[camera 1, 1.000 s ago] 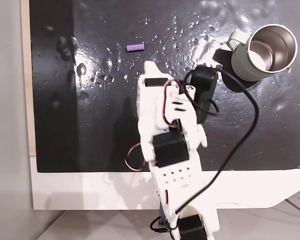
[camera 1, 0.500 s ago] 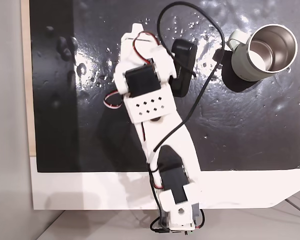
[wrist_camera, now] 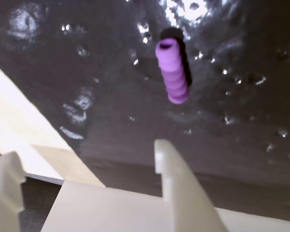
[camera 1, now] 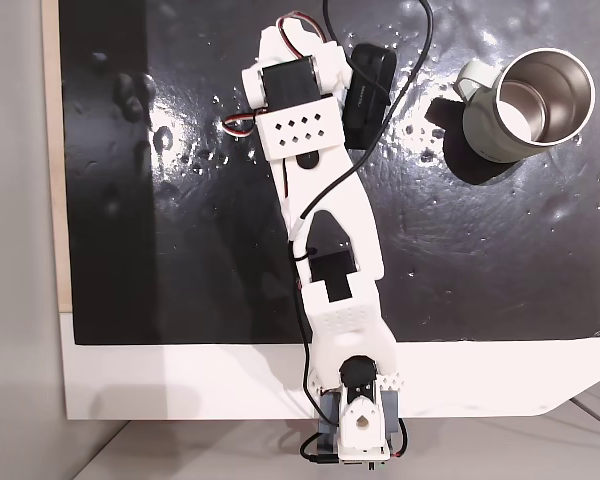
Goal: Grasp a pengrip and put it in the cup.
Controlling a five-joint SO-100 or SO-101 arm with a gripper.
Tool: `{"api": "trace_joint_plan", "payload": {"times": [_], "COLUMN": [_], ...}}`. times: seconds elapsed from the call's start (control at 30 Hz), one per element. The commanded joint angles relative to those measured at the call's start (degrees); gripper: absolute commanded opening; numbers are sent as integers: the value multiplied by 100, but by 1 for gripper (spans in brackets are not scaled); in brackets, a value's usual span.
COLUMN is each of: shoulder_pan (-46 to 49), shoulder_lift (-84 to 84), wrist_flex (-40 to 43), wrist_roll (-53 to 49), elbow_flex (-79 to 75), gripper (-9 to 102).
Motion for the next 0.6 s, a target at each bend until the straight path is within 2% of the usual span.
{"api": "trace_joint_plan", "payload": {"times": [0.0, 0.23, 0.57], "shoulder_pan": [-202, -475, -369], "shoulder_lift": [-272, -888, -1266], "wrist_flex": [26, 9, 0], "wrist_roll": [-53, -18, 53], "elbow_flex": [-659, -870, -765], "gripper": [26, 25, 22]}}
